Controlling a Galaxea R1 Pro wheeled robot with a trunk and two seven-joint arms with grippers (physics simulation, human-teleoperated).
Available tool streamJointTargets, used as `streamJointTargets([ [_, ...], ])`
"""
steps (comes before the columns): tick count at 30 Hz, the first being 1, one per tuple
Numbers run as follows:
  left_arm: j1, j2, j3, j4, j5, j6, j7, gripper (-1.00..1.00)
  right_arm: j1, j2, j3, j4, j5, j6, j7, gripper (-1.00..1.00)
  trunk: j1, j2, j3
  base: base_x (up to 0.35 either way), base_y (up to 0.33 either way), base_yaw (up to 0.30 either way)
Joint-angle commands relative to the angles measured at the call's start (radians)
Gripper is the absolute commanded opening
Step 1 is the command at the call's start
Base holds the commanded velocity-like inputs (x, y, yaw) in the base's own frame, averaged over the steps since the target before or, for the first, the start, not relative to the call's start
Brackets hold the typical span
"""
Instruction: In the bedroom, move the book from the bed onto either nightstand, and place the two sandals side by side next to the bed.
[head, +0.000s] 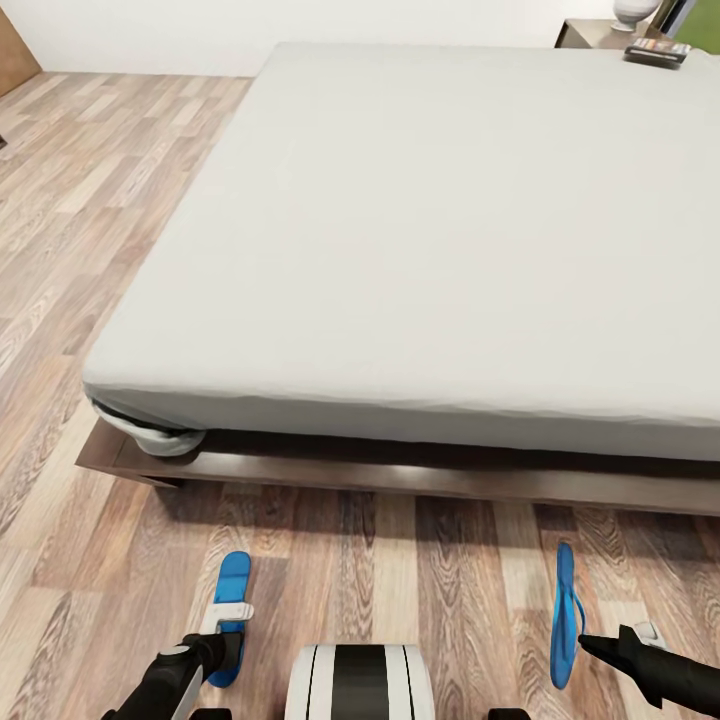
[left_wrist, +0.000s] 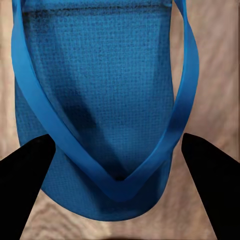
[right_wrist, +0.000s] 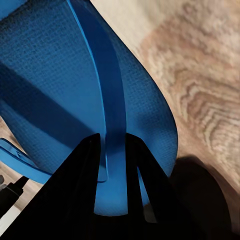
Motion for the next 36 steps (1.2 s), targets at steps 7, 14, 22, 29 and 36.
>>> streamJointTargets([
  [7, -0.001, -0.001, 0.004, -0.002, -0.009, 0.005, -0.007, -1.00, 0.000, 0.000, -0.002, 0.001, -0.001, 0.005, 0.004, -1.00, 0.000, 0.000, -0.001, 0.097, 0.071, 0.000],
  [14, 0.000, -0.001, 0.004, -0.002, -0.009, 0.004, -0.007, -1.00, 0.000, 0.000, -0.002, 0.001, -0.001, 0.005, 0.003, -1.00, 0.000, 0.000, -0.001, 0.064, 0.034, 0.000],
  [22, 0.000, -0.001, 0.003, -0.001, -0.009, 0.003, -0.007, -1.00, 0.000, 0.000, -0.002, 0.000, -0.001, 0.005, 0.004, -1.00, 0.000, 0.000, -0.001, 0.012, 0.005, 0.000],
  [29, 0.000, -0.001, 0.003, -0.002, -0.009, 0.003, -0.007, -1.00, 0.000, 0.000, -0.002, 0.000, -0.001, 0.004, 0.004, -1.00, 0.000, 0.000, -0.001, 0.000, 0.000, 0.000],
  [36, 0.000, -0.001, 0.004, -0.002, -0.009, 0.005, -0.006, -1.00, 0.000, -0.001, -0.002, 0.000, -0.001, 0.004, 0.004, -1.00, 0.000, 0.000, -0.001, 0.000, 0.000, 0.000],
])
